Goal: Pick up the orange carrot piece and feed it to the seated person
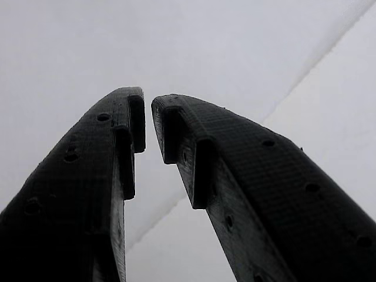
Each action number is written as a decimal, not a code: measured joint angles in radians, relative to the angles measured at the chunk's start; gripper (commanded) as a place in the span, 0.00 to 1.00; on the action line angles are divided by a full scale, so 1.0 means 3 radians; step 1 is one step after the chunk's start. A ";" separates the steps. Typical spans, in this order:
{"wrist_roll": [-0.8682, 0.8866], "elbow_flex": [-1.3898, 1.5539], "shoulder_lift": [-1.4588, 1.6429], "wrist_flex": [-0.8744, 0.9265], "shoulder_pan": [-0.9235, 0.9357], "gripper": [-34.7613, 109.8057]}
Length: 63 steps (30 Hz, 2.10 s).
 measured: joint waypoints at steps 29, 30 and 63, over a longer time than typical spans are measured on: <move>0.0026 -0.0072 -0.0061 0.0000 0.0112 0.23; 0.0010 -0.0112 -0.0123 0.0000 0.0164 0.23; 0.0000 -0.2725 -0.4510 -0.1304 0.3145 0.22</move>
